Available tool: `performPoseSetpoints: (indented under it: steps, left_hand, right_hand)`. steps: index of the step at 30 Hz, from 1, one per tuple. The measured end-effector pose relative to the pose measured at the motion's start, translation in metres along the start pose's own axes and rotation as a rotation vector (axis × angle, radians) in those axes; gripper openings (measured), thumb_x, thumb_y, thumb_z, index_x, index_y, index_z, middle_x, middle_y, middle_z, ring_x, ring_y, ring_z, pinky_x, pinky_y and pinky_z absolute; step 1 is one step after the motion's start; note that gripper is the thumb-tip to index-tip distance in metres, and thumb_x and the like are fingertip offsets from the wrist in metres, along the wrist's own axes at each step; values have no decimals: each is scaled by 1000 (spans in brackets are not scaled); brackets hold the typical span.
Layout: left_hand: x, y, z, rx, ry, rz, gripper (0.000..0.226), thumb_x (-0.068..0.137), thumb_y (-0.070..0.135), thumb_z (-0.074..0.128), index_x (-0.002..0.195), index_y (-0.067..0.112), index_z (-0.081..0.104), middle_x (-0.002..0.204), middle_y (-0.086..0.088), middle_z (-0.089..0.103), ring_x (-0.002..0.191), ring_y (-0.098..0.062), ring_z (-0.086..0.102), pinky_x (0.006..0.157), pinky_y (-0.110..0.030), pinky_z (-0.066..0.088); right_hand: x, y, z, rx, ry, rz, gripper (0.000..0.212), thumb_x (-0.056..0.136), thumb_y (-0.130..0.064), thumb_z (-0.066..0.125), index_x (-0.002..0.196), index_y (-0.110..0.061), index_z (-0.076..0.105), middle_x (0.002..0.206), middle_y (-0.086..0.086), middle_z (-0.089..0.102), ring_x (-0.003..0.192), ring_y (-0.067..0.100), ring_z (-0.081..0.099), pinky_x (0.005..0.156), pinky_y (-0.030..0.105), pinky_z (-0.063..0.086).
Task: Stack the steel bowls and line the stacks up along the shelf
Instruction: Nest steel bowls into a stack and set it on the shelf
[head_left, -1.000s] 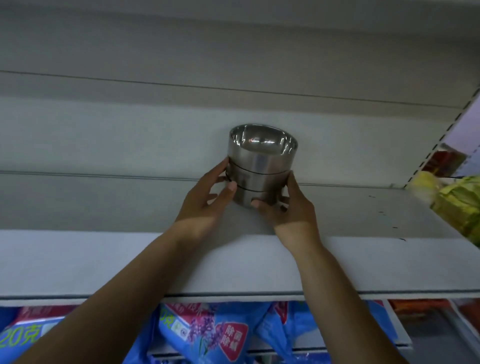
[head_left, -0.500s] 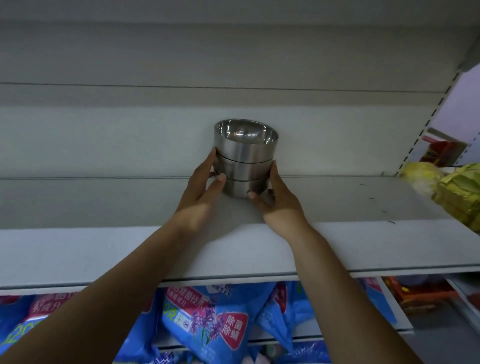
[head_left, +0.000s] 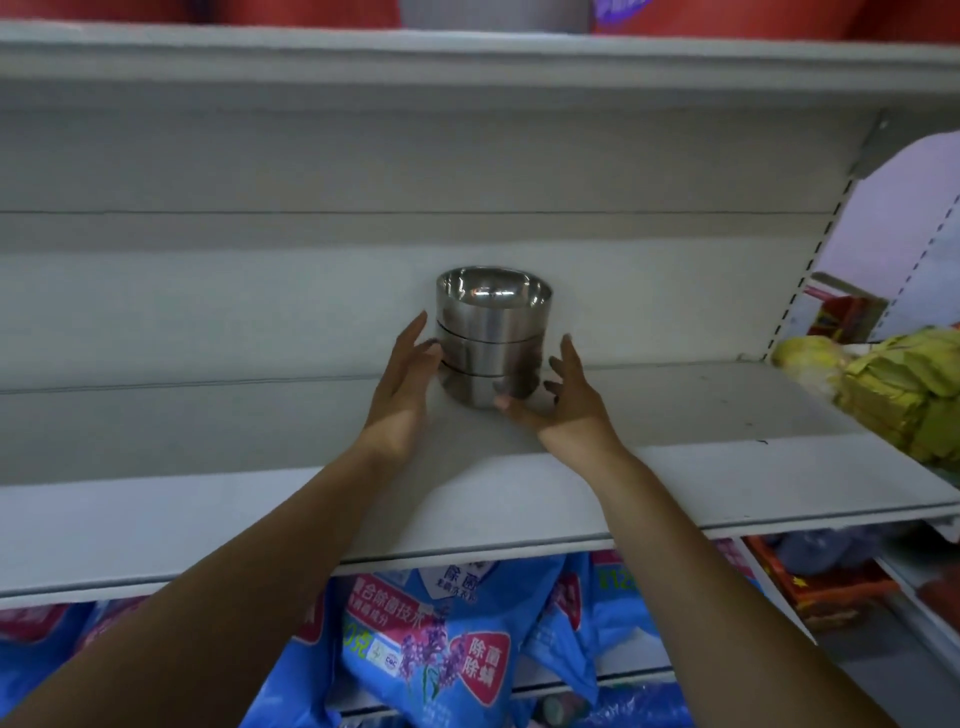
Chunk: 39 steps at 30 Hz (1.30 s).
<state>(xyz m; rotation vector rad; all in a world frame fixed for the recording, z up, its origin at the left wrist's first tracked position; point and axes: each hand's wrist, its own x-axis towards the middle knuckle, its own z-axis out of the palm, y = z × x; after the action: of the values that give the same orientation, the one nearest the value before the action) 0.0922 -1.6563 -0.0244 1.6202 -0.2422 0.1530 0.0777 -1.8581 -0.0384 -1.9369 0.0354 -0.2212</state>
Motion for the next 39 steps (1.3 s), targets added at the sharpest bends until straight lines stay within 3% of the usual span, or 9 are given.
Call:
performPoseSetpoints:
  steps: [3,5,8,12,22,26,30,35,39]
  left_hand:
    - [16,23,-7,-21,-1,-2,58,97,42,62,151,43,39,150,2,48,135,-14,49,117,-41,35]
    - [29,37,-14,20,-37,2,61,93,42,69,148,41,43,147,2,53,133,-14,52,113,-41,41]
    - [33,44,-25,122,-61,31,56,86,35,79,136,39,56,131,4,66,122,-13,62,95,-36,56]
    - [25,38,-60,145,42,70,62,80,23,85,134,34,57,126,1,67,110,-20,69,90,-42,60]
    - [0,37,-193,173,209,50,60,79,16,85,132,27,58,119,5,69,97,-13,73,79,-32,62]
    - [5,33,-225,224,154,74,62,79,19,85,133,29,56,117,8,68,98,-13,73,87,-38,61]
    - [14,31,-255,412,0,110,71,83,33,81,144,36,46,125,5,64,109,-14,66,88,-29,57]
    - [13,30,-291,692,-122,156,76,89,51,69,154,43,30,151,5,49,139,-14,46,108,-29,37]
    - [-6,36,-331,737,-123,179,70,91,55,64,153,47,30,154,11,44,142,-11,41,113,-28,33]
  right_hand:
    - [9,-8,0,-27,-11,37,123,74,-37,89,162,-31,4,159,3,38,140,24,48,113,39,42]
    - [14,-12,4,-59,-2,14,104,73,-36,90,155,-33,27,137,0,56,128,24,58,107,37,48]
    - [15,-17,19,-66,21,-29,80,70,-35,91,136,-33,46,120,-6,61,117,19,61,98,33,51]
    - [10,-32,54,-60,-22,-79,74,68,-35,92,129,-32,51,116,-9,62,109,12,60,85,22,45]
    - [9,-81,179,-55,-203,-147,78,72,-26,91,136,-23,48,117,-9,59,105,12,57,65,1,39]
    - [7,-93,202,-80,-205,-149,80,74,-29,89,140,-25,44,119,-12,57,108,11,53,78,16,42]
    - [0,-99,214,-143,-162,-109,82,77,-35,86,143,-26,39,123,-11,57,118,16,56,89,25,43]
    - [-19,-116,235,-270,-72,-40,117,81,-55,75,162,-20,-2,158,2,42,140,26,47,110,38,43]
    - [-41,-107,261,-224,80,-110,113,70,-72,72,158,-27,17,154,0,43,138,22,48,107,48,49]
